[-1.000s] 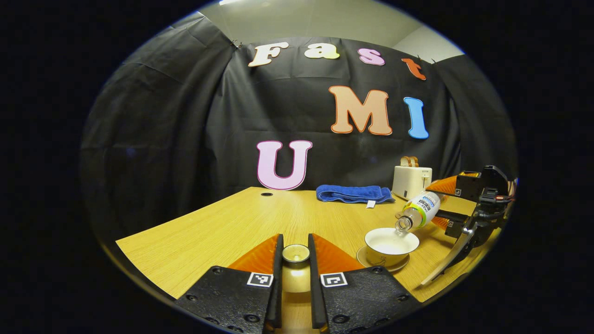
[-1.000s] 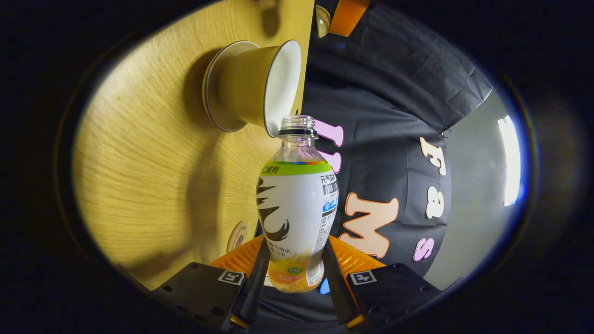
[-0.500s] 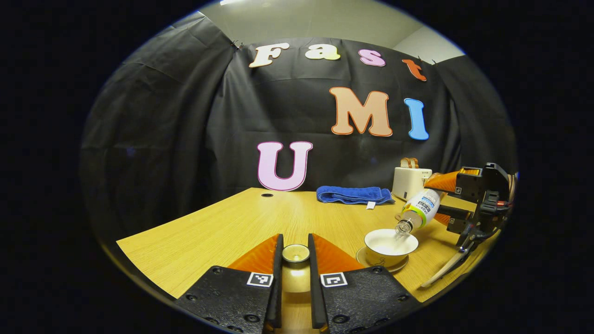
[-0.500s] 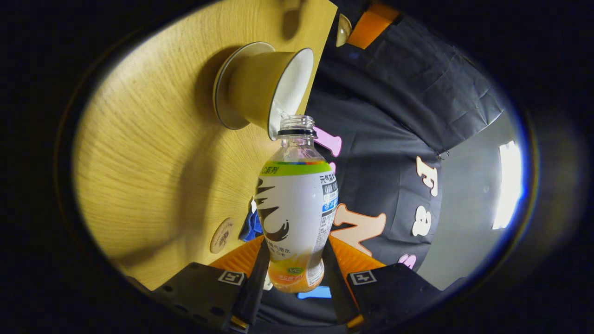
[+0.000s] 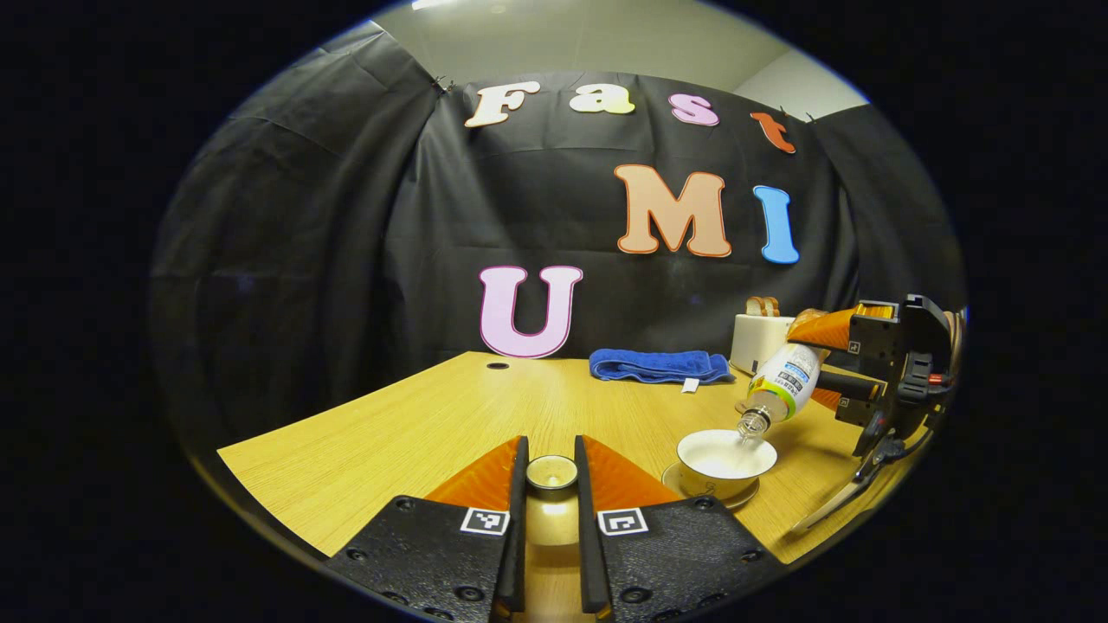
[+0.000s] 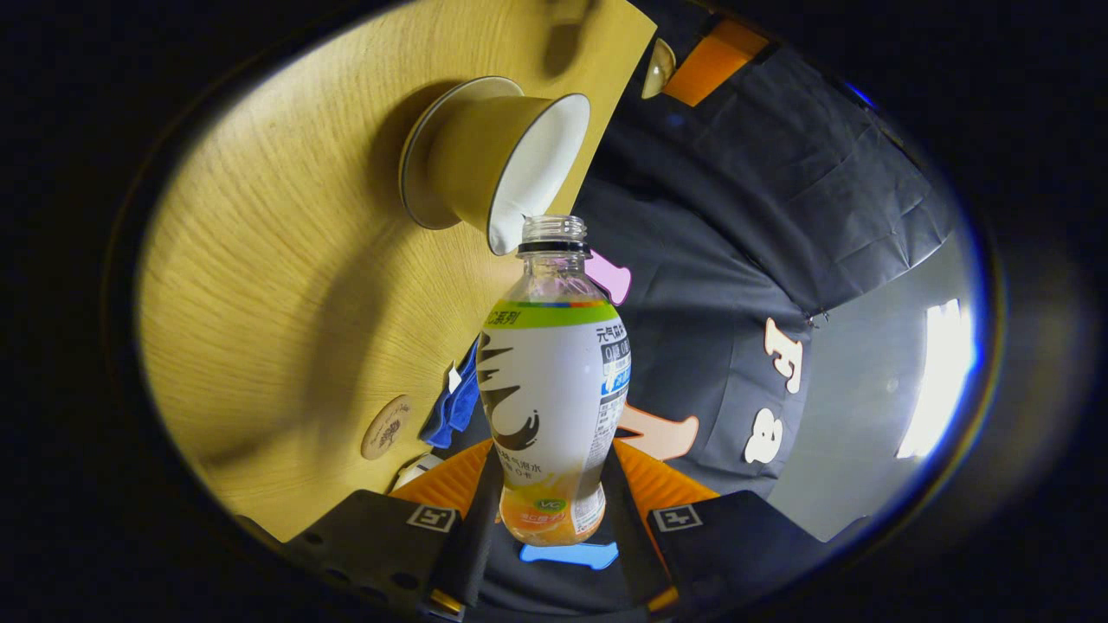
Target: Open the teacup lid with one hand, grasp the water bottle and pour water into the teacup with the other hand; after pouring, place the water bottle on the coaster and then close the teacup lid.
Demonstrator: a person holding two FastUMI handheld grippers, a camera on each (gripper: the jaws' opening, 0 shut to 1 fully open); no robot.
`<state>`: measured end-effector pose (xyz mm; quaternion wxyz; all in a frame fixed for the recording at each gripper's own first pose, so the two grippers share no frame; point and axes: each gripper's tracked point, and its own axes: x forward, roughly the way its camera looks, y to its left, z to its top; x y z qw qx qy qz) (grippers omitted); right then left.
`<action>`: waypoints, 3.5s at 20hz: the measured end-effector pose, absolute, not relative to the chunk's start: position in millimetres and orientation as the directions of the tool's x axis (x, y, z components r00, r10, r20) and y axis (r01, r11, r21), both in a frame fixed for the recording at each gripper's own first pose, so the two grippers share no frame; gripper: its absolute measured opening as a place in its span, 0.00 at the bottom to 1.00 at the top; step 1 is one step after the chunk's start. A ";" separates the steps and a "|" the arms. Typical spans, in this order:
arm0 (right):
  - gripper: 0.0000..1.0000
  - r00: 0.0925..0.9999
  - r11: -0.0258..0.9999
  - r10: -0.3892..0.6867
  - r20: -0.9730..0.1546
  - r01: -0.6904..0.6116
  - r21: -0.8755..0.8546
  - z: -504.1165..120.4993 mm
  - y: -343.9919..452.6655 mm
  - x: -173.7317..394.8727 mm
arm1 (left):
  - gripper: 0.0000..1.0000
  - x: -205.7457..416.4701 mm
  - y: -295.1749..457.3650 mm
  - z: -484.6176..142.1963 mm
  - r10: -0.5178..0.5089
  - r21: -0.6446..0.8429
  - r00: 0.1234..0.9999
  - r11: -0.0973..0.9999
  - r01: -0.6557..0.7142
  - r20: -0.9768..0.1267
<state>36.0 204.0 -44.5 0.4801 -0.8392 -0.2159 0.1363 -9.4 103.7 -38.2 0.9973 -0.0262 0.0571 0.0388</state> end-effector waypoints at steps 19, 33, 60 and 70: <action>0.67 0.864 -0.445 0.503 -0.032 0.228 -0.866 -49.0 198.9 40.3 | 0.23 -5.8 91.6 -40.2 0.059 -0.042 0.990 0.997 -0.065 -0.127; 0.66 0.876 0.063 0.449 -0.173 -0.225 -0.972 -65.0 187.1 31.9 | 0.23 10.1 62.9 -15.4 0.025 -0.015 0.996 1.000 -0.027 -0.087; 0.67 0.947 0.946 0.284 -0.149 -0.302 -0.117 -49.0 125.2 168.1 | 0.23 12.1 38.5 -8.6 -0.037 -0.036 0.997 0.999 0.034 -0.074; 0.68 0.948 0.965 0.241 -0.208 -0.257 -0.054 -84.0 114.4 194.0 | 0.23 10.4 41.2 -10.0 -0.032 -0.038 0.997 0.999 0.029 -0.073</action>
